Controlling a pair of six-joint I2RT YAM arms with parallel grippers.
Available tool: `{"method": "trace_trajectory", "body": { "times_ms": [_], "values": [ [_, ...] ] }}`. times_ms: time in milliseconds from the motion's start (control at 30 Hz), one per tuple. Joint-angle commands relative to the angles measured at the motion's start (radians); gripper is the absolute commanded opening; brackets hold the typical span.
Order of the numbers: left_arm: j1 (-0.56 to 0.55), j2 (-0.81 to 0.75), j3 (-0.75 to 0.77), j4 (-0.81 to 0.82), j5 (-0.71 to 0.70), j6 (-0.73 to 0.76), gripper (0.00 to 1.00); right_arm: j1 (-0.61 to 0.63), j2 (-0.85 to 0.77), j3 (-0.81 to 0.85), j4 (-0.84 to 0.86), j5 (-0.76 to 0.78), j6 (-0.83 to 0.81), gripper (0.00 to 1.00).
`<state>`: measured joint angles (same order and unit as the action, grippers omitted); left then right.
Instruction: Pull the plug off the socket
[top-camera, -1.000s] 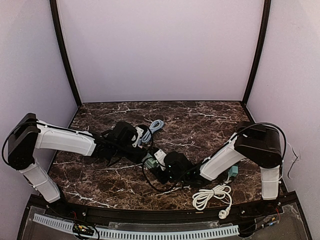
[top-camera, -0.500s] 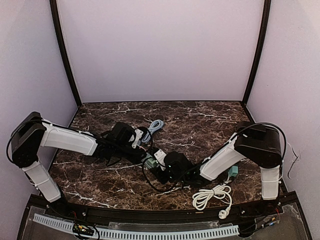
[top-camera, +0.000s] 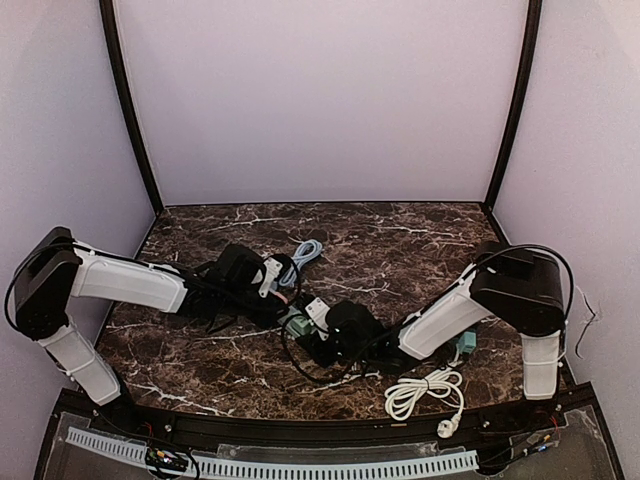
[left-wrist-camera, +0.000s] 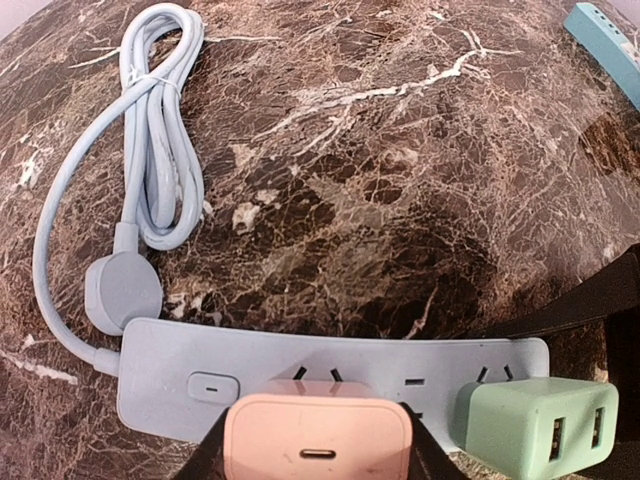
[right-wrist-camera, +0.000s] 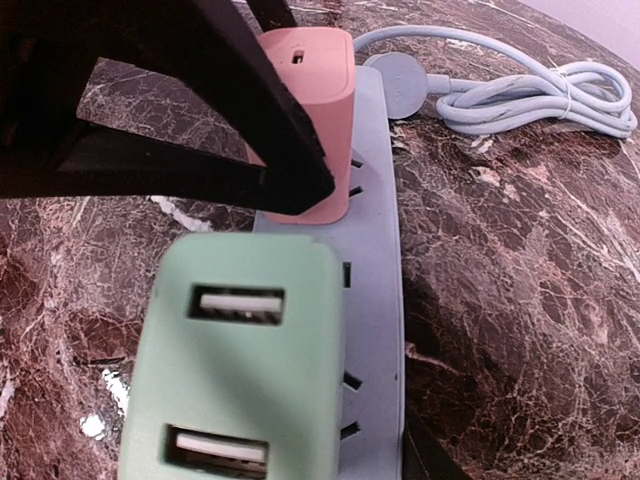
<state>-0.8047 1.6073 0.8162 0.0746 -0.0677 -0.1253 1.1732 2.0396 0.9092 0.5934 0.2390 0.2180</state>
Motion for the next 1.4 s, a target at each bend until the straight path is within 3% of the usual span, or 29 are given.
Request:
{"method": "trace_trajectory", "body": {
  "times_ms": [0,133,333,700,867,1000,1233,1367],
  "values": [
    [0.019,-0.069,0.009,0.057,0.023,-0.027,0.29,-0.005,-0.018,-0.015,-0.119,-0.006,-0.008,0.0],
    [0.018,-0.064,0.017,0.063,0.045,-0.029,0.27,-0.014,-0.016,-0.016,-0.123,-0.002,-0.016,0.0],
    [-0.004,-0.081,0.019,0.048,-0.057,0.019,0.26,-0.017,-0.012,-0.018,-0.12,-0.004,-0.013,0.0],
    [0.005,-0.038,0.041,0.083,0.063,-0.054,0.25,-0.017,-0.01,-0.021,-0.117,-0.004,-0.012,0.0],
    [-0.029,-0.052,0.073,0.009,-0.085,0.082,0.23,-0.018,-0.011,-0.023,-0.114,-0.006,-0.011,0.0],
    [-0.035,-0.071,0.082,-0.02,-0.152,0.104,0.23,-0.02,-0.013,-0.025,-0.112,-0.006,-0.011,0.0],
    [0.023,-0.091,0.067,0.048,0.095,-0.059,0.24,-0.024,-0.015,-0.029,-0.11,-0.007,-0.006,0.0],
    [0.02,-0.09,0.057,0.077,0.149,-0.071,0.24,-0.026,-0.02,-0.03,-0.112,-0.008,-0.005,0.0]
  ]
}}
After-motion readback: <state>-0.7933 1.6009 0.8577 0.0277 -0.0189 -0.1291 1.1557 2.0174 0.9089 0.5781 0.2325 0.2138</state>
